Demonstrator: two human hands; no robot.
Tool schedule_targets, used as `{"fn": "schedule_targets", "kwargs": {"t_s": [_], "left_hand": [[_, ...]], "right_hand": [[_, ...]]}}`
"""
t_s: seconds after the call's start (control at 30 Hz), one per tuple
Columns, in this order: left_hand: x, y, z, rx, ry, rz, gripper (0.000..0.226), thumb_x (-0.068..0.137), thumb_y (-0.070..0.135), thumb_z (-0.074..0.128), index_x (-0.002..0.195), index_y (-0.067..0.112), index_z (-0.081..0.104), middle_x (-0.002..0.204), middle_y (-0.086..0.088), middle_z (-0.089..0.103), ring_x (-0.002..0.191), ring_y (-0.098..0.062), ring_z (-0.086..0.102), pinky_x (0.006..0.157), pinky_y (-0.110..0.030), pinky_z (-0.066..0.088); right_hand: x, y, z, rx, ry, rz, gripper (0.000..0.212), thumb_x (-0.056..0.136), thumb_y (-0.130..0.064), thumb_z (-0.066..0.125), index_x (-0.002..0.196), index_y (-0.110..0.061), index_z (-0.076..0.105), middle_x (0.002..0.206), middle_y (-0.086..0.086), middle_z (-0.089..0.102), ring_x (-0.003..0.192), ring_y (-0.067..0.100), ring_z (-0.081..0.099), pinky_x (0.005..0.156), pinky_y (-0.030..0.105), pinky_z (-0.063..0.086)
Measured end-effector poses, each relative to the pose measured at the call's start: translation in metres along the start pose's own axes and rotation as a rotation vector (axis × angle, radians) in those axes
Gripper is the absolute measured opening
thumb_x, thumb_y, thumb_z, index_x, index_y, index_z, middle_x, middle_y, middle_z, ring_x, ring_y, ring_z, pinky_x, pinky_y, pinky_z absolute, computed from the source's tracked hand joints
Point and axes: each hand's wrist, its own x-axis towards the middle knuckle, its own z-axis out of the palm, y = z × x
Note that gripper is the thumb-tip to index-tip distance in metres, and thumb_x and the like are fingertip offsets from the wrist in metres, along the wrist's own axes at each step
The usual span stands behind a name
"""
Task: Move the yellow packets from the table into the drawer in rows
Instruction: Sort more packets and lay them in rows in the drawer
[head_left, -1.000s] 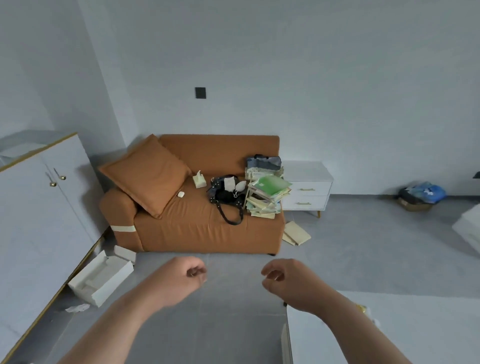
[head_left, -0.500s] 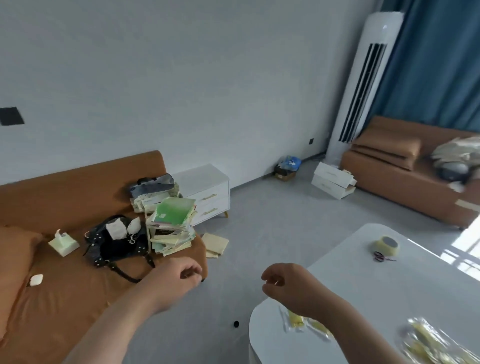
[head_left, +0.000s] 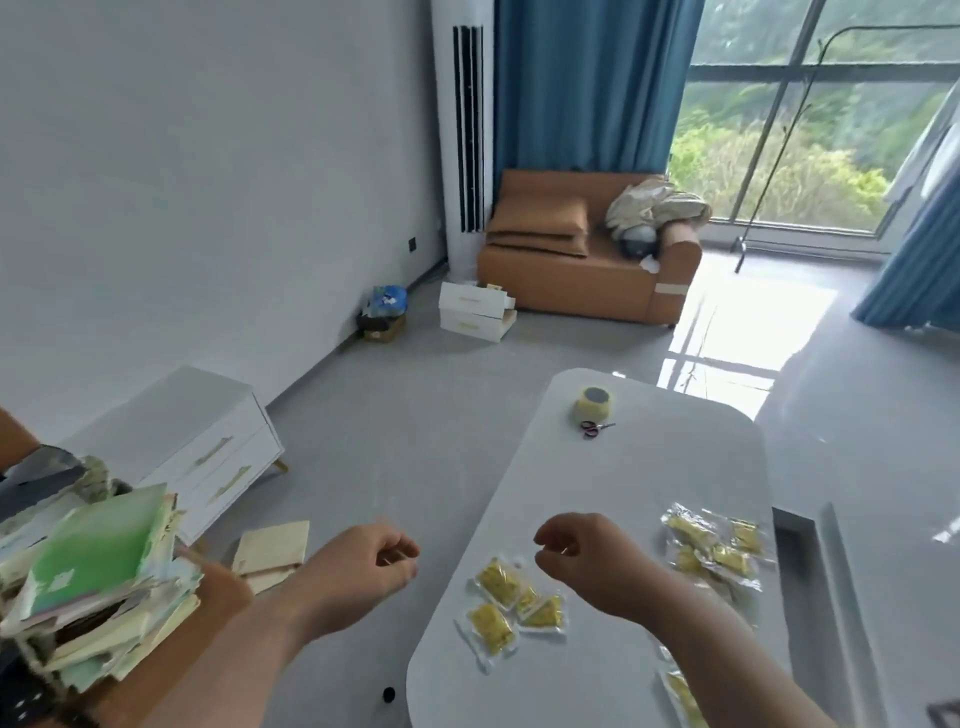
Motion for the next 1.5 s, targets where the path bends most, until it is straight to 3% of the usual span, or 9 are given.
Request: {"fn": "schedule_targets", "kwargs": {"t_s": [0.23,0.33,0.47,0.63,0.87,1.07,1.2,1.4,1.5], "left_hand": [[0.088,0.013,0.009,0.069,-0.132,0.036,0.009,0.092,0.029,0.060,0.101,0.031,0.062,0.102,0.008,0.066,0.095,0.001,0.061,0.076,-0.012,0.045],[0.126,0.013,0.026,0.093,-0.222,0.049,0.007,0.092,0.029,0.060,0.098,0.032,0.062,0.101,0.010,0.066,0.095,0.000,0.061,0.081,-0.017,0.047],[0.183,0.010,0.052,0.127,-0.348,0.033,0.017,0.092,0.030,0.060,0.108,0.025,0.065,0.104,0.010,0.066,0.099,-0.005,0.061,0.084,-0.020,0.045],[0.261,-0.017,0.101,0.203,-0.505,0.079,0.009,0.091,0.027,0.061,0.100,0.027,0.063,0.097,0.009,0.066,0.090,-0.005,0.062,0.069,-0.010,0.042],[0.370,-0.090,0.190,0.307,-0.673,0.145,0.014,0.089,0.028,0.058,0.101,0.026,0.065,0.094,0.012,0.066,0.091,-0.008,0.063,0.080,-0.022,0.050],[0.451,-0.162,0.276,0.504,-0.678,0.257,0.031,0.093,0.026,0.055,0.123,0.023,0.061,0.125,0.004,0.062,0.112,-0.015,0.058,0.094,-0.029,0.047],[0.478,-0.195,0.319,0.698,-0.551,0.484,0.049,0.088,0.030,0.061,0.134,0.022,0.048,0.137,0.002,0.049,0.125,-0.020,0.044,0.100,-0.034,0.042],[0.489,-0.215,0.339,0.891,-0.366,0.710,0.071,0.072,0.052,0.074,0.130,0.019,0.048,0.110,-0.004,0.056,0.102,-0.025,0.052,0.083,-0.033,0.037],[0.492,-0.214,0.333,0.915,-0.362,0.687,0.054,0.075,0.051,0.072,0.114,0.017,0.054,0.101,-0.004,0.055,0.084,-0.023,0.048,0.069,-0.030,0.028]], "right_hand": [[0.053,0.042,-0.005,0.045,-0.023,0.151,0.028,0.087,-0.034,0.059,0.112,-0.024,0.066,0.099,-0.013,0.064,0.094,0.010,0.063,0.084,0.024,0.050],[0.066,0.063,-0.003,0.041,-0.025,0.212,0.029,0.087,-0.034,0.059,0.113,-0.023,0.066,0.098,-0.013,0.063,0.093,0.010,0.062,0.080,0.023,0.048],[0.087,0.092,0.008,0.038,-0.054,0.301,0.030,0.088,-0.033,0.057,0.114,-0.022,0.066,0.096,-0.011,0.063,0.092,0.012,0.062,0.083,0.026,0.050],[0.127,0.137,0.048,0.081,-0.072,0.428,0.027,0.088,-0.032,0.056,0.111,-0.022,0.067,0.104,-0.006,0.069,0.094,0.014,0.064,0.083,0.029,0.053],[0.208,0.218,0.135,0.055,-0.156,0.545,0.029,0.087,-0.030,0.056,0.113,-0.022,0.067,0.109,-0.004,0.069,0.094,0.016,0.063,0.080,0.026,0.050],[0.277,0.298,0.215,-0.011,-0.194,0.544,0.032,0.088,-0.030,0.055,0.118,-0.023,0.065,0.116,-0.004,0.068,0.103,0.019,0.063,0.082,0.026,0.049],[0.305,0.330,0.260,-0.148,-0.061,0.572,0.034,0.092,-0.031,0.051,0.123,-0.021,0.060,0.124,0.001,0.062,0.114,0.023,0.056,0.088,0.032,0.049],[0.330,0.341,0.292,-0.292,-0.006,0.488,0.034,0.090,-0.034,0.055,0.119,-0.016,0.061,0.119,0.005,0.057,0.112,0.028,0.047,0.093,0.035,0.043],[0.336,0.343,0.291,-0.356,-0.020,0.465,0.038,0.089,-0.037,0.060,0.122,-0.018,0.058,0.117,0.004,0.059,0.113,0.027,0.047,0.093,0.033,0.040]]}}
